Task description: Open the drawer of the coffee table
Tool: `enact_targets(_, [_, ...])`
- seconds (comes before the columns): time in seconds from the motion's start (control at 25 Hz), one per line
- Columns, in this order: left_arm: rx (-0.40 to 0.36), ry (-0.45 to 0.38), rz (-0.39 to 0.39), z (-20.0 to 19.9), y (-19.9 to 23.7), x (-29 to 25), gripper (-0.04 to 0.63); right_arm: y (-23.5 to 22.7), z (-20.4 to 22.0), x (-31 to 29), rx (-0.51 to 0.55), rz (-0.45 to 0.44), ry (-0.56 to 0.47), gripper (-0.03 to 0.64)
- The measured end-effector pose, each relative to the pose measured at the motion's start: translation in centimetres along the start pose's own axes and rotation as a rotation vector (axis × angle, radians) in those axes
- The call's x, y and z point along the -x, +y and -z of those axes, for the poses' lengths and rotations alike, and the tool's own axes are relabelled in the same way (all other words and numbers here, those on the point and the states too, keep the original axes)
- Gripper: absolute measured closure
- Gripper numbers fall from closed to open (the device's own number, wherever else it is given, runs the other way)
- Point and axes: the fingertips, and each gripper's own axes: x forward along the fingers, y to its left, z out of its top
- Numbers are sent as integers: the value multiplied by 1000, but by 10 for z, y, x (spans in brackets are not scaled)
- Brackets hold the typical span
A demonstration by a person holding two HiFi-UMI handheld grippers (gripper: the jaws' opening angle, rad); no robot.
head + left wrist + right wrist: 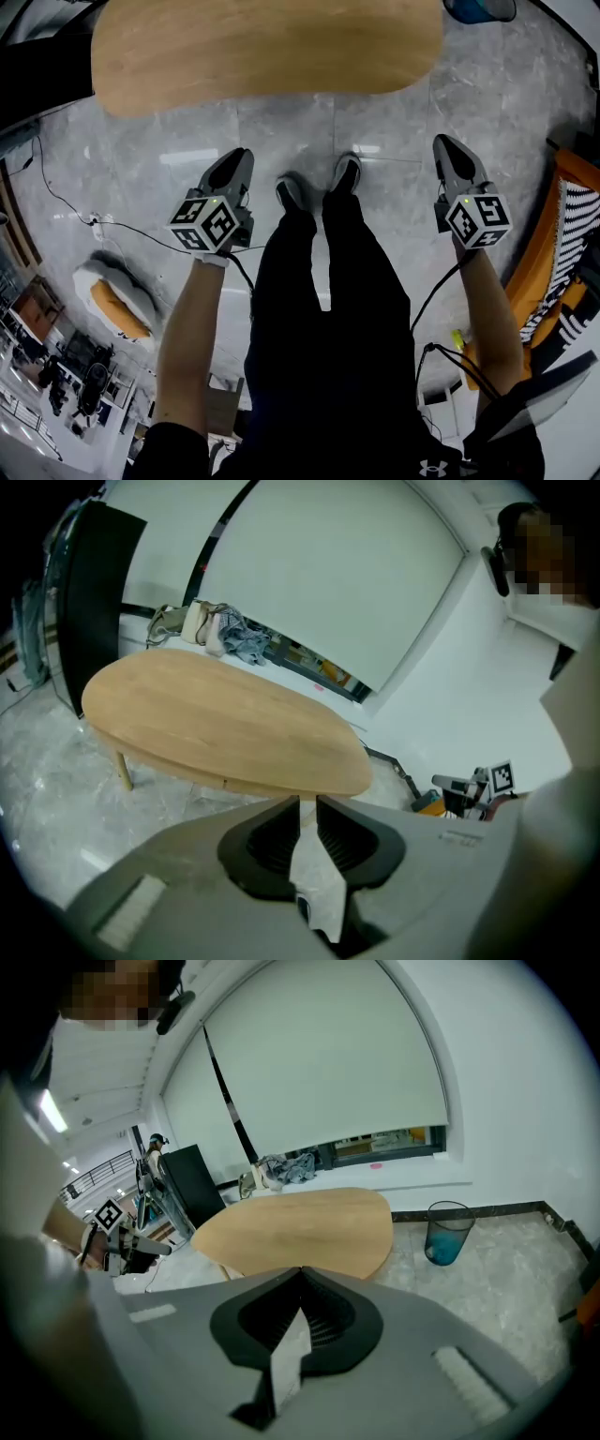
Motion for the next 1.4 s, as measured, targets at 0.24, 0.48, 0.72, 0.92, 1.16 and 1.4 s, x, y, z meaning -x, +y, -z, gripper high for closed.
enact_targets(0.24, [101,1,35,42,48,-54,534,-31,52,-55,54,27,56,614])
enact_targets(0.48, [166,-14,90,70,97,-99,509,-48,87,-100,129,72,43,614])
enact_targets(0.72, [256,-71,124,86,144,-122,465,-44,109,-142,151,37,51,614])
enact_targets(0.92, [288,-138,165,86,161,-152,459,-53,121,-170,216,28,73,588])
enact_targets(1.16, [377,-174,281,99,168,-186,459,-67,145,-194,211,62,55,506])
enact_targets(1.4, [325,-215,370,85,160,-222,383,-83,139,-216,223,45,-3,403])
